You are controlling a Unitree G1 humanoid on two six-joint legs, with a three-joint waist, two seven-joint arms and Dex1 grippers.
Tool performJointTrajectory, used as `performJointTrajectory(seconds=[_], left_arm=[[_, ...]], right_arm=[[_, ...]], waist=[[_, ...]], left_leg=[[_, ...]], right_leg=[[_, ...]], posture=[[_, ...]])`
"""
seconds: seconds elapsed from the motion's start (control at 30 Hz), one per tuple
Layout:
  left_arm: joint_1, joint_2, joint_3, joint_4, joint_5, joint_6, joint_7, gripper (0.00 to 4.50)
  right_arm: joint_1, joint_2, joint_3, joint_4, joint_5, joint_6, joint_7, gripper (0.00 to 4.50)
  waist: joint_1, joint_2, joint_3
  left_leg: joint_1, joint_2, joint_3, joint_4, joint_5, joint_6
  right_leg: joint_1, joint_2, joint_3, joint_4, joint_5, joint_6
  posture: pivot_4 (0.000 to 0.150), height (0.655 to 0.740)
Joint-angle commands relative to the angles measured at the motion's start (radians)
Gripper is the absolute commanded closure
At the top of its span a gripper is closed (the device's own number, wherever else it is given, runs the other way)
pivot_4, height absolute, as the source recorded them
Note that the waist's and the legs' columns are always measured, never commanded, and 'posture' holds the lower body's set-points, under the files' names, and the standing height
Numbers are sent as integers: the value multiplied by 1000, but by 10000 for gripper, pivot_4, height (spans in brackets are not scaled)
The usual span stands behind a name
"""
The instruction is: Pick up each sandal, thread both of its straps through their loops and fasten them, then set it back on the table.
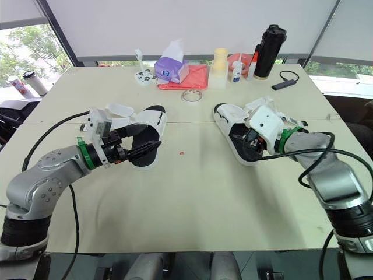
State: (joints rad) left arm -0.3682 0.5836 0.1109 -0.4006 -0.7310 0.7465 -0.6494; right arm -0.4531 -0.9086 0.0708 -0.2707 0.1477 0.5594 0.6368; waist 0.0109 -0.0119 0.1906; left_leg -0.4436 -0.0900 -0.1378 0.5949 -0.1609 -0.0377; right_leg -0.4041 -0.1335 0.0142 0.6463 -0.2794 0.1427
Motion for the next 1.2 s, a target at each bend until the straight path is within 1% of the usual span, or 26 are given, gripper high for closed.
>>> performJointTrajectory(seconds=[0.03,0.1,0.2,0.33,0.53,0.67,0.87,1.0,1.2], left_arm=[[-41,-7,-6,3,24,-53,-15,0],[-47,-8,-19,10,36,-67,-25,0],[-48,-16,-24,11,41,-74,-29,0],[-48,-25,-32,10,51,-77,-31,0],[-47,-28,-39,6,55,-79,-31,0],[-38,-27,-33,-9,52,-75,-25,0],[-24,-25,-28,-24,49,-71,-18,0],[-20,-25,-25,-28,50,-70,-12,0],[-8,-25,-20,-41,47,-68,1,0]], right_arm=[[-67,-8,92,87,-206,-141,-63,573],[-91,-7,142,135,-294,-206,-76,573],[-119,9,180,190,-383,-283,-95,573],[-188,40,245,310,-524,-401,-143,573],[-279,89,277,480,-652,-518,-215,573],[-360,140,329,656,-736,-608,-267,573],[-464,229,377,904,-801,-729,-345,573],[-528,284,398,1052,-836,-791,-436,573],[-582,317,426,1190,-876,-855,-504,573]], waist=[[-1,0,0],[-2,0,0],[-2,0,0],[-9,0,0],[-21,0,0],[-30,0,0],[-32,0,0],[-32,0,0],[-31,0,0]], left_leg=[[0,0,0,0,0,0],[0,0,0,0,0,0],[0,0,0,0,0,0],[0,0,1,0,0,-1],[1,0,0,0,1,-1],[1,-1,0,0,1,-1],[1,-1,0,-1,2,-3],[2,-1,-1,-2,3,-4],[2,-2,-2,-2,4,-6]], right_leg=[[0,0,0,0,0,0],[0,0,0,0,0,0],[0,0,0,0,0,1],[0,0,0,1,1,3],[0,1,0,2,2,3],[0,1,0,2,2,3],[0,2,0,3,2,3],[0,2,0,3,2,3],[0,3,1,3,2,3]], posture=[[1500,7296],[1500,7296],[1500,7296],[1500,7296],[1500,7296],[1500,7296],[1500,7296],[1500,7296],[1500,7296]])
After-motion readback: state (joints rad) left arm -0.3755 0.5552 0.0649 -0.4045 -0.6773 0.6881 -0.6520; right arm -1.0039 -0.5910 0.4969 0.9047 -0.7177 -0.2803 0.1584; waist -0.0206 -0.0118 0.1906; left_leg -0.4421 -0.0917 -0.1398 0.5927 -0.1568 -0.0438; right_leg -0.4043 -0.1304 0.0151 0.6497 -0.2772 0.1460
